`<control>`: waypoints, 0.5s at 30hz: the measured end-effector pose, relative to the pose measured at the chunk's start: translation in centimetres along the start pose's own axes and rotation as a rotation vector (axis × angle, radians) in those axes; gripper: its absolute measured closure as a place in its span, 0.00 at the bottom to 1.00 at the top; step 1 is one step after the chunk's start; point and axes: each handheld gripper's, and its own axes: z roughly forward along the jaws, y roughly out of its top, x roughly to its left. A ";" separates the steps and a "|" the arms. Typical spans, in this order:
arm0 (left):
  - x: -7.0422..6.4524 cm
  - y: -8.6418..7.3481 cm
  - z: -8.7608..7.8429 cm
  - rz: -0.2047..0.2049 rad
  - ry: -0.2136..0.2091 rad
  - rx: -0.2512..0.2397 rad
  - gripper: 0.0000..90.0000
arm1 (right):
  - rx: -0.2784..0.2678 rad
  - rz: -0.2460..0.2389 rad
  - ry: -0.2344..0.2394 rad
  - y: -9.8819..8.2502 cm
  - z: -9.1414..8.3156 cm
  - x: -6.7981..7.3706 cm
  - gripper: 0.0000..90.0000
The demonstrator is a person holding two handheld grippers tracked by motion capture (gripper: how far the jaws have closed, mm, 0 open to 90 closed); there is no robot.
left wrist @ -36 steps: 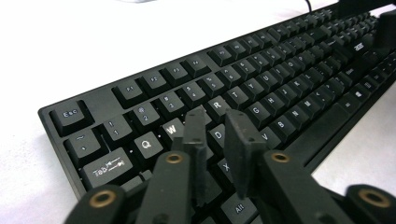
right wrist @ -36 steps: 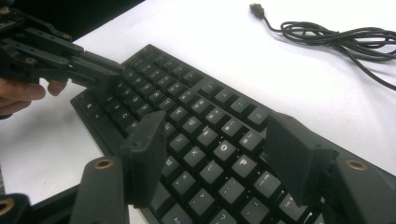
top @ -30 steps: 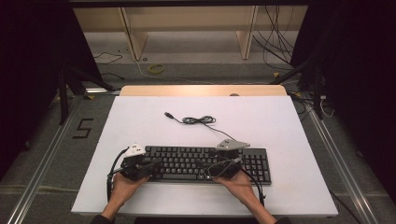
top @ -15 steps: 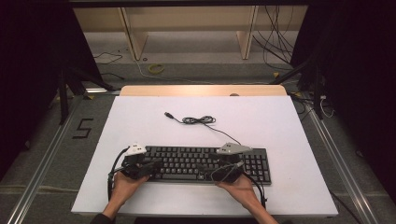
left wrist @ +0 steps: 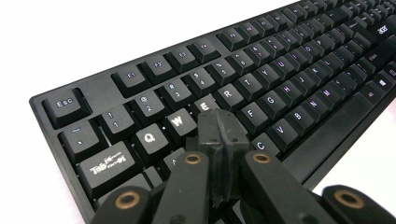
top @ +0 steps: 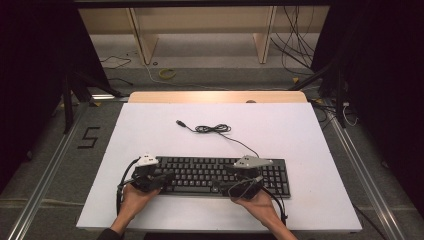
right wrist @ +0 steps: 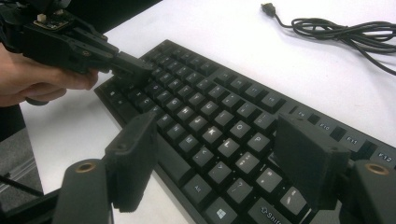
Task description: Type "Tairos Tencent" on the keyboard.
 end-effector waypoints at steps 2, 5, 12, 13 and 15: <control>0.0 0.0 0.0 -0.001 -0.001 0.001 0.99 | -0.002 -0.002 0.002 0.0 -0.1 0.1 0.35; 0.0 -0.1 0.2 -0.003 0.001 0.007 0.99 | -0.002 -0.001 0.000 -0.1 -0.1 0.0 0.35; -0.2 -0.1 0.3 0.003 0.012 0.018 0.99 | 0.000 -0.002 -0.003 -0.2 -0.2 0.1 0.35; -0.2 -0.1 0.3 0.004 0.008 0.018 0.99 | 0.002 -0.001 -0.003 -0.2 -0.2 0.0 0.35; -0.2 -0.1 0.3 0.004 0.007 0.016 0.99 | 0.003 0.000 -0.005 -0.2 -0.1 0.0 0.35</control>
